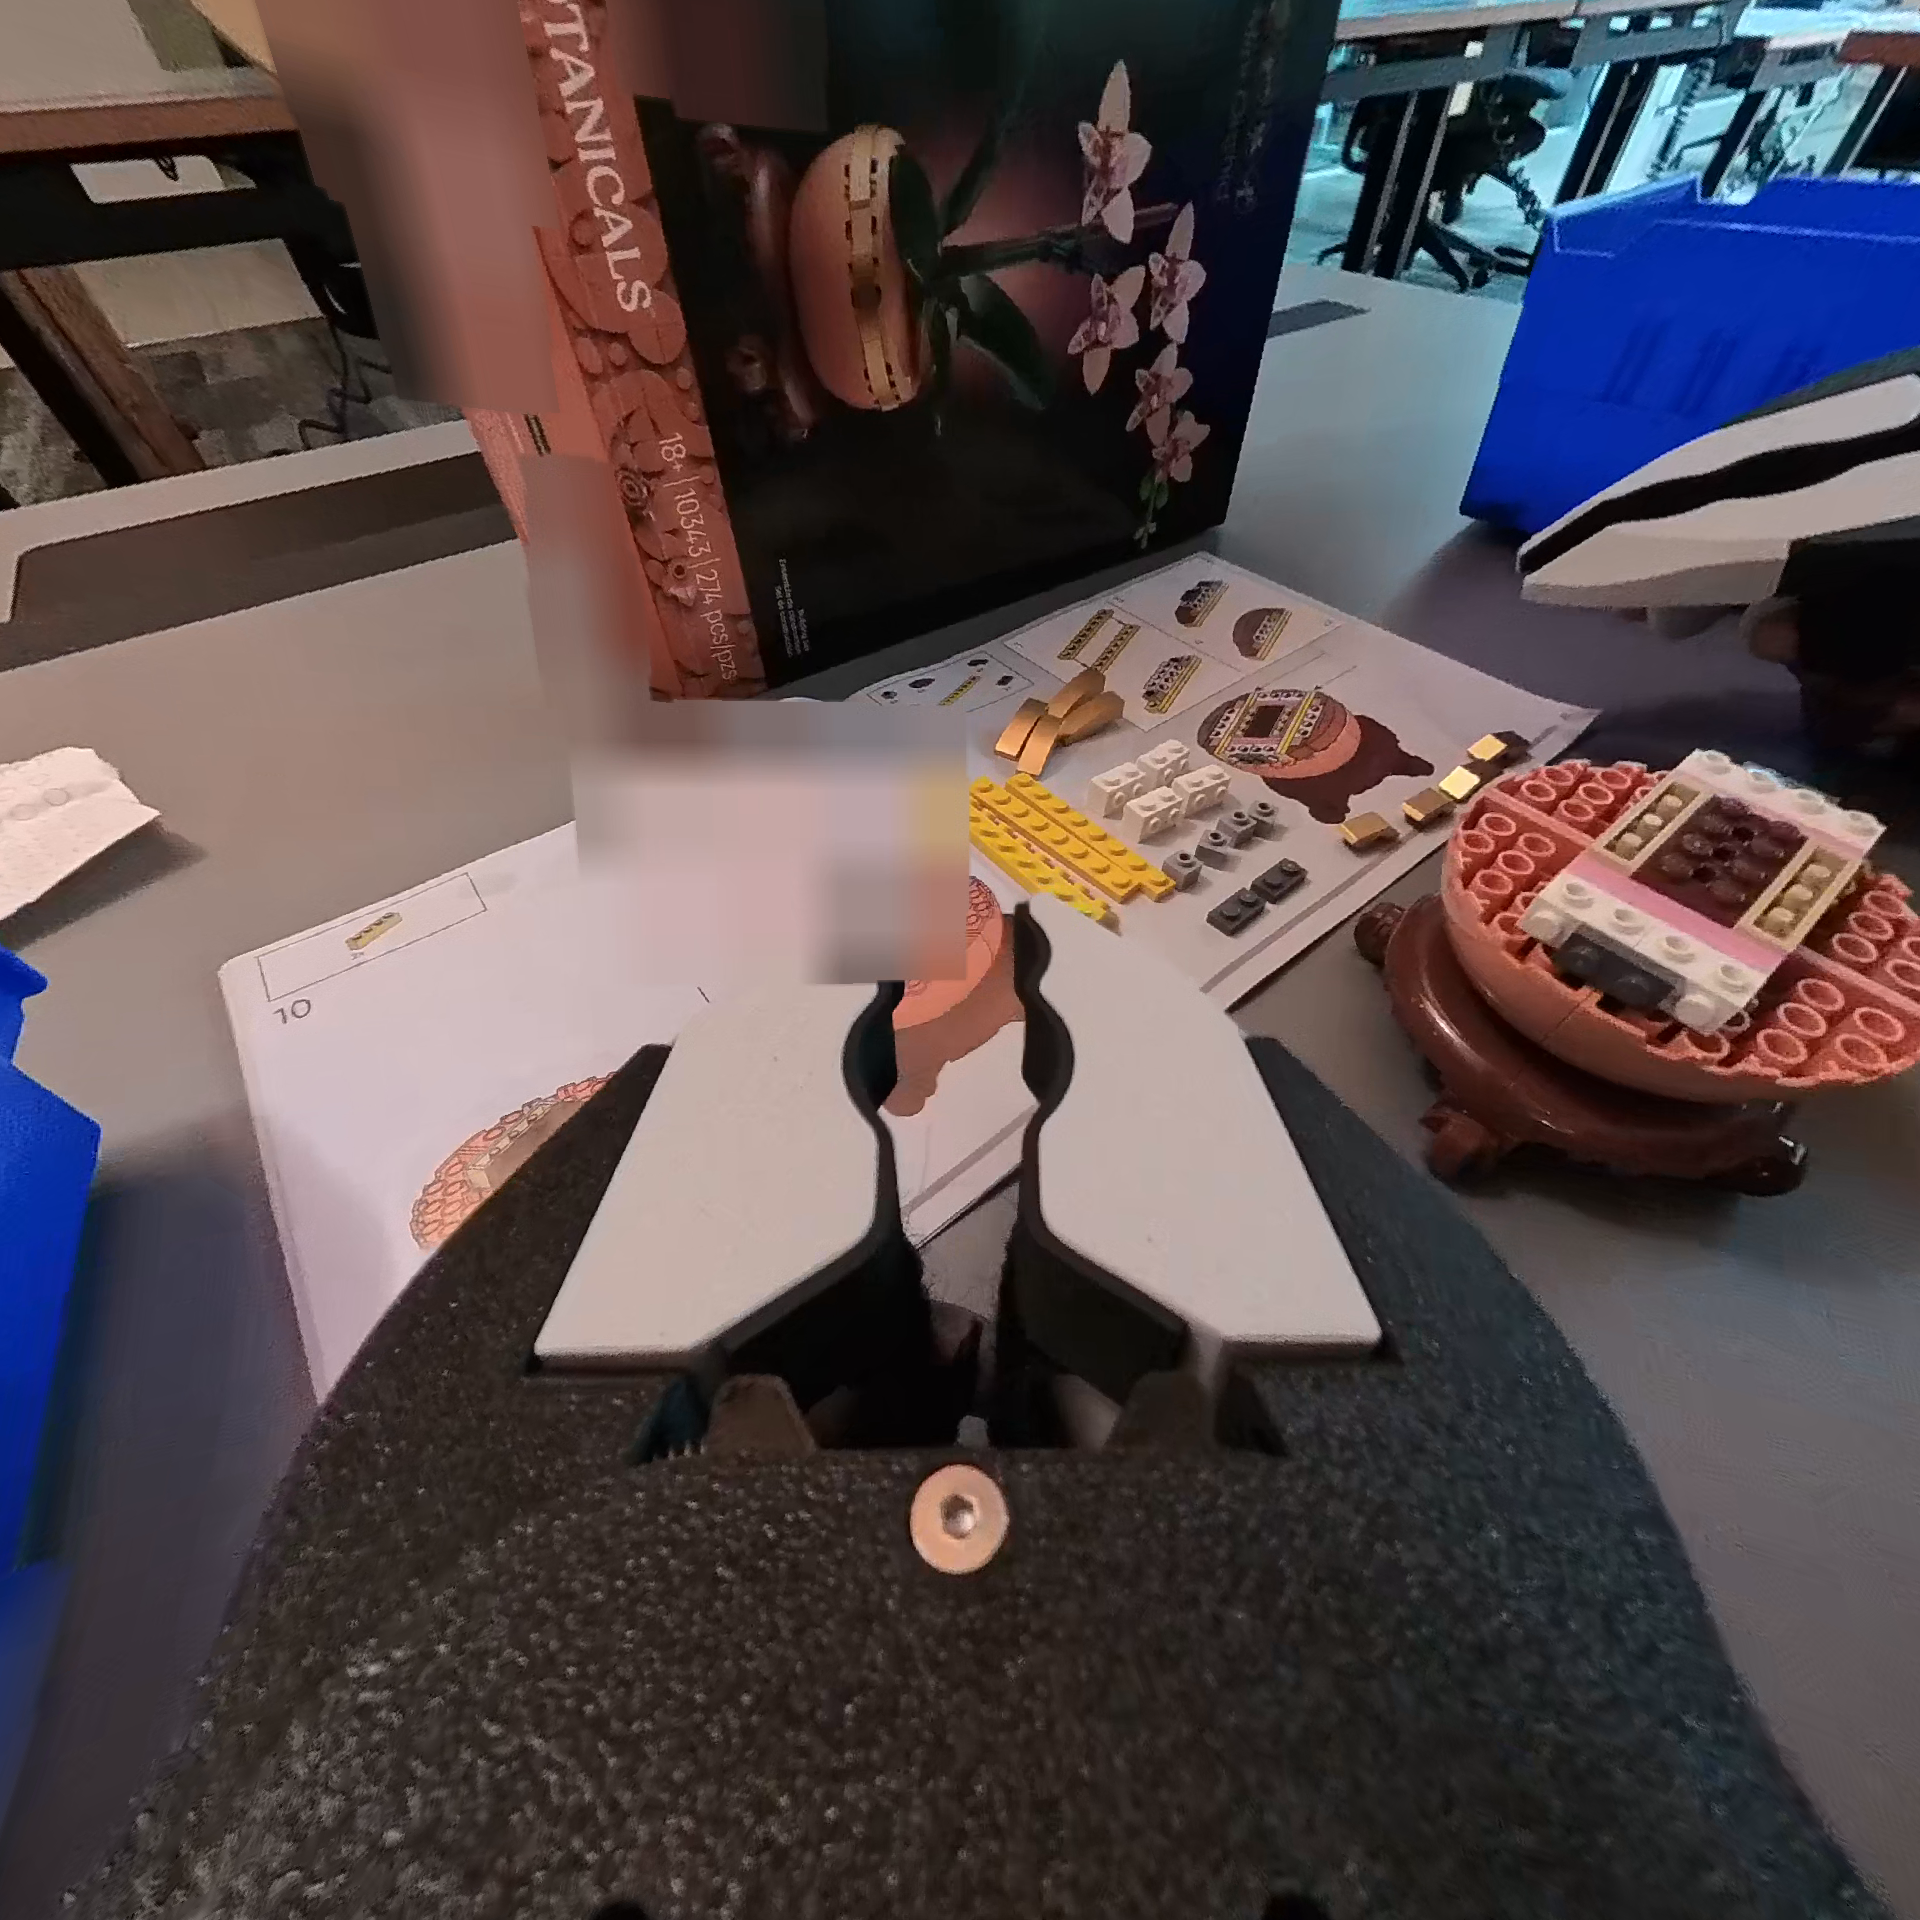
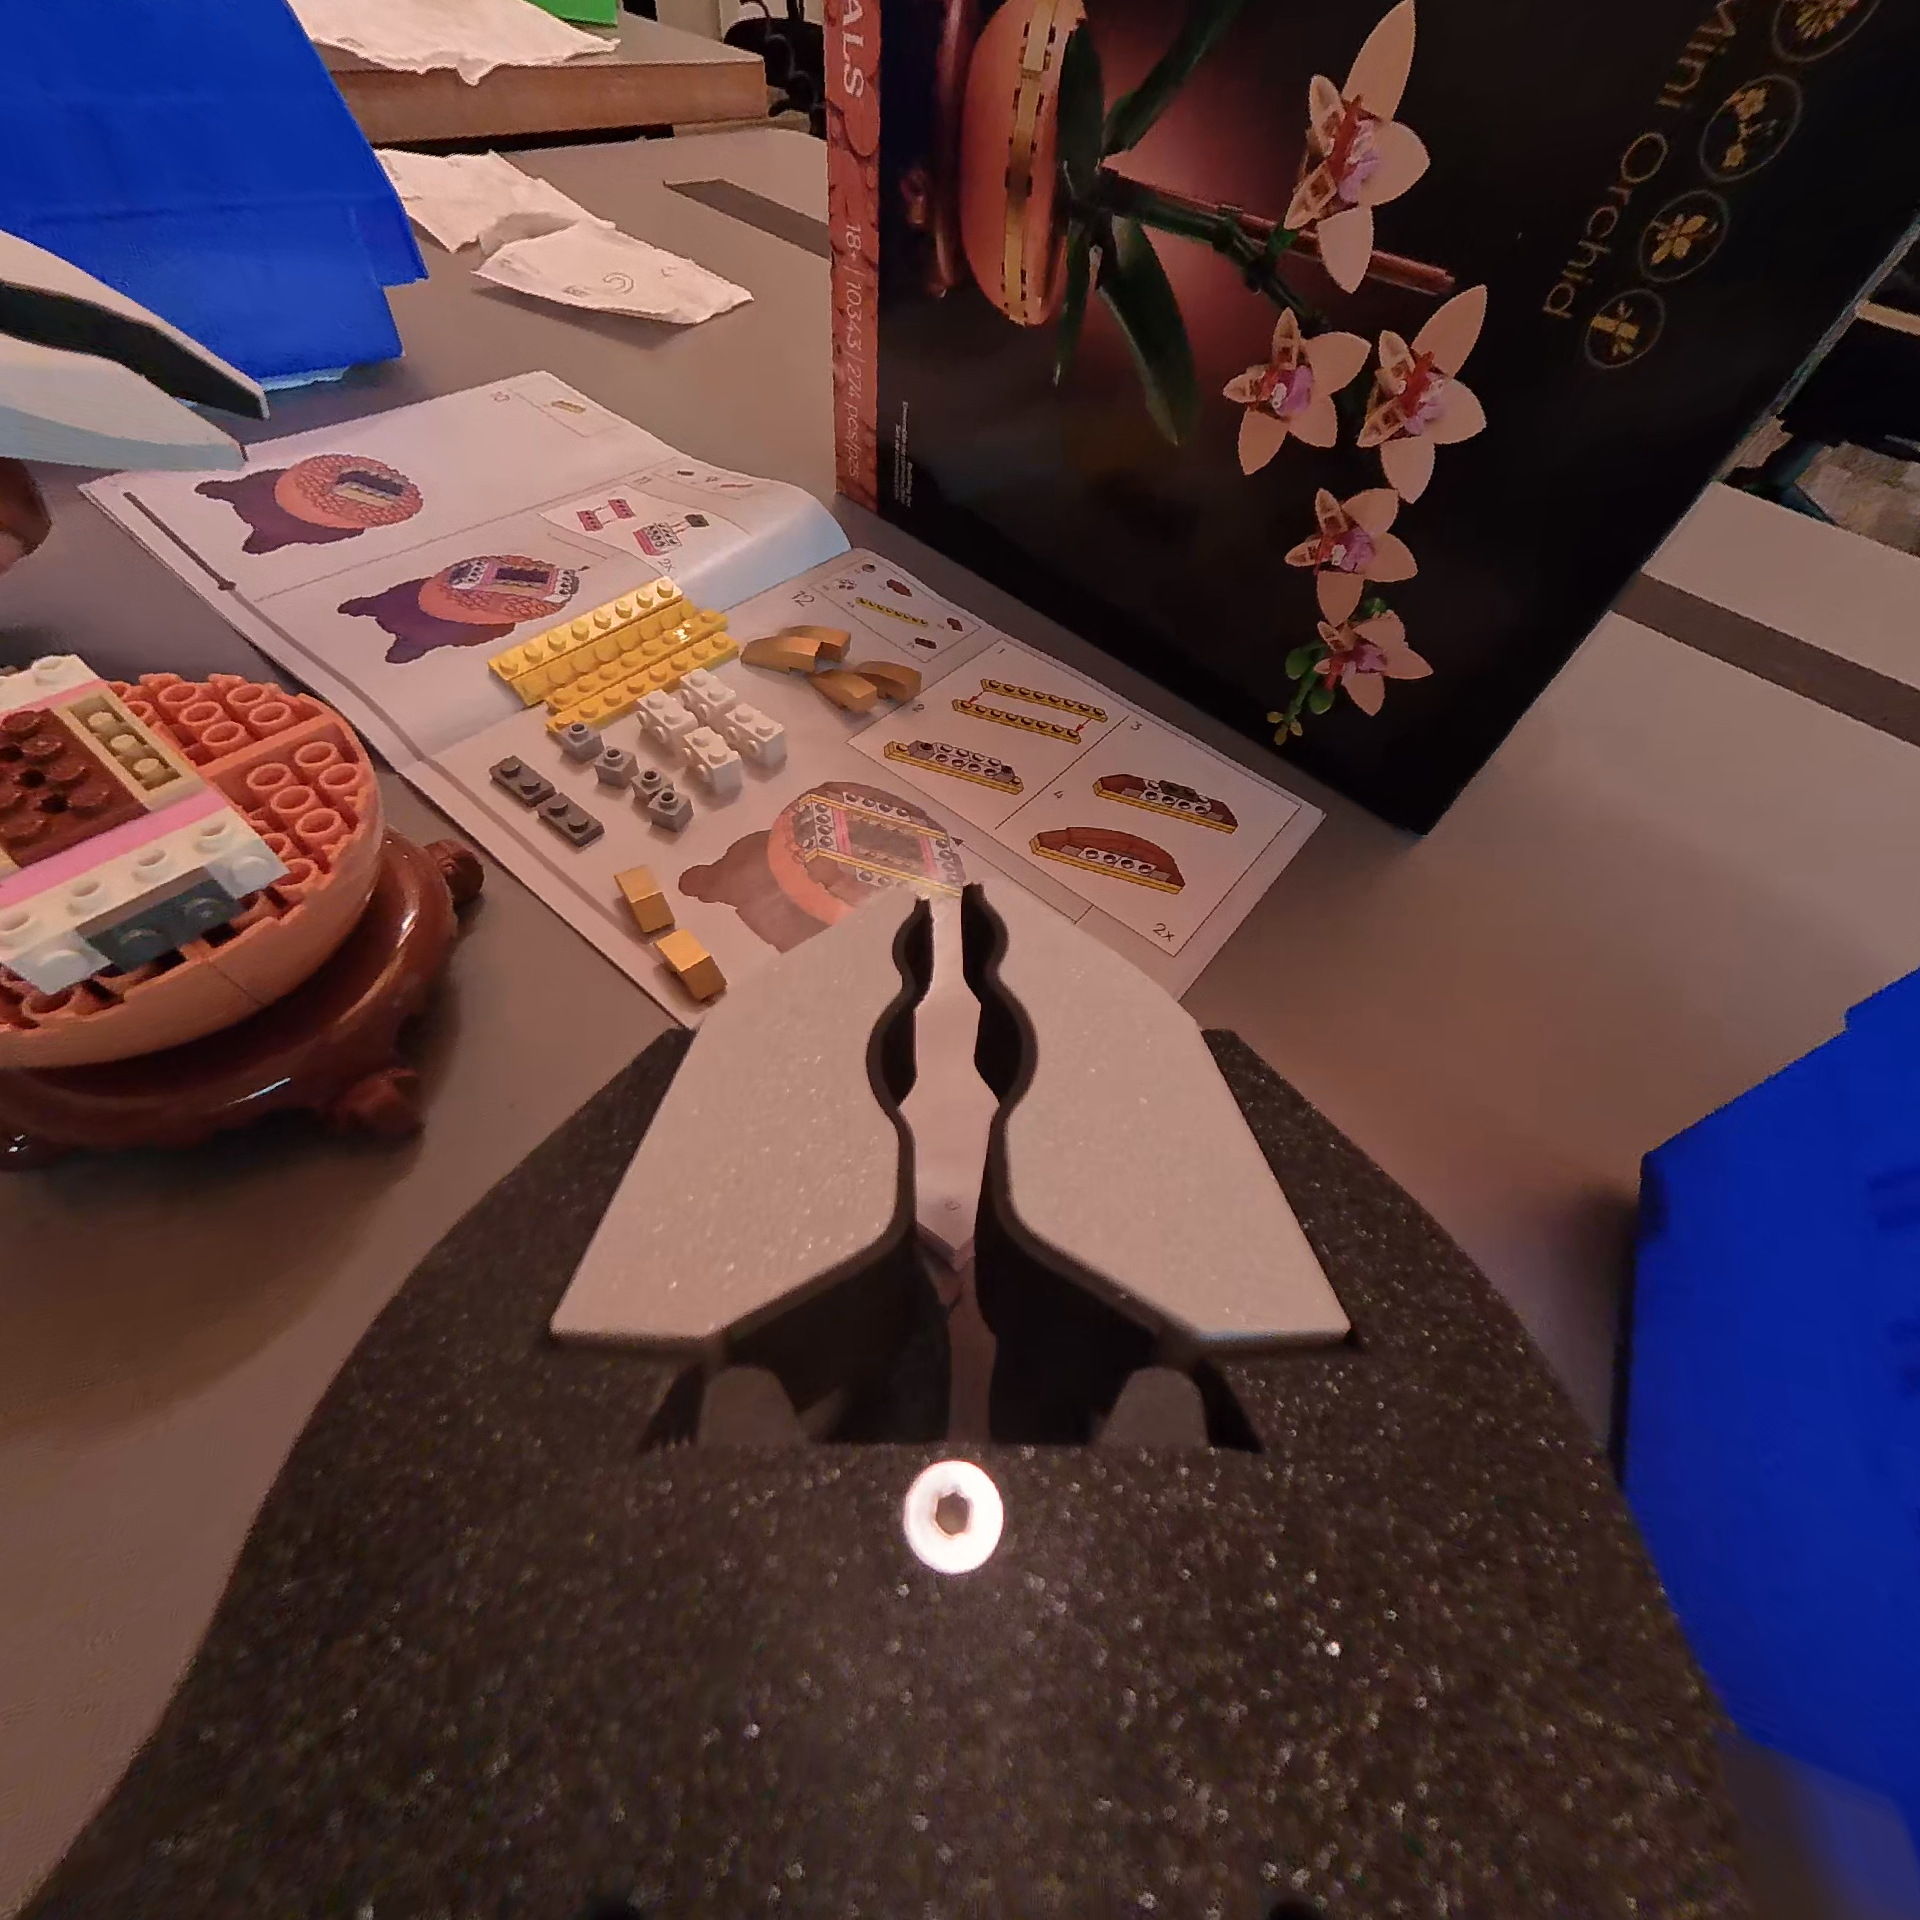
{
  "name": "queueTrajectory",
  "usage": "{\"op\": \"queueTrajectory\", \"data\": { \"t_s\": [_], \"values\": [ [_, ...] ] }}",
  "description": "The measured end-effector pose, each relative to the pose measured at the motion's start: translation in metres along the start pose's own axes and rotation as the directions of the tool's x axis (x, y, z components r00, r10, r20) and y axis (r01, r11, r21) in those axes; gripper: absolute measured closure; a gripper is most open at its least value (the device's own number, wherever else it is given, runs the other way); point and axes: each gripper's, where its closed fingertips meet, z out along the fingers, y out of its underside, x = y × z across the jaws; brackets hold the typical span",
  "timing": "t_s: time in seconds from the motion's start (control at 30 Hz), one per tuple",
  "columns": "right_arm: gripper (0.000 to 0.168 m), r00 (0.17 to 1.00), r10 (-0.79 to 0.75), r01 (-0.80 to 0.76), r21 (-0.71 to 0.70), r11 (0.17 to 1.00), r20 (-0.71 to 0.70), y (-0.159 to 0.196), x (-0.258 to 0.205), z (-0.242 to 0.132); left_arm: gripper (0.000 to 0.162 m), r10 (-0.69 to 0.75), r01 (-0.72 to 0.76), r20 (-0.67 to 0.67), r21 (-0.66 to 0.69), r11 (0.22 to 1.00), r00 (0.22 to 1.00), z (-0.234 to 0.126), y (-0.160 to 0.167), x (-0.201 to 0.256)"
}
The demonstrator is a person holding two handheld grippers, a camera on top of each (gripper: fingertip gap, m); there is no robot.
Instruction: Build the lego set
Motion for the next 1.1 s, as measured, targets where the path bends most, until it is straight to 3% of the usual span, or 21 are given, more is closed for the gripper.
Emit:
{"op": "queueTrajectory", "data": {
  "t_s": [0.43, 0.8, 1.1],
  "values": [
    [0.158, 0.996, 0.067, -0.069, 0.045, 0.997, 0.052, -0.005, 0.001, -0.004, 0.140, 0.023, -0.023, -0.032, -0.024, 0.999, 0.999, 0.002, 0.003, 0.006],
    [0.155, 0.995, -0.082, 0.084, -0.057, 0.995, 0.052, 0.007, -0.013, 0.005, 0.136, 0.040, -0.041, -0.046, -0.022, 0.999, 0.998, 0.002, 0.003, 0.009],
    [0.149, 0.996, -0.050, 0.052, -0.037, 0.998, 0.069, 0.005, -0.012, 0.004, 0.134, 0.085, -0.088, -0.060, -0.048, 0.995, 0.995, 0.004, 0.006, 0.014]
  ]
}}
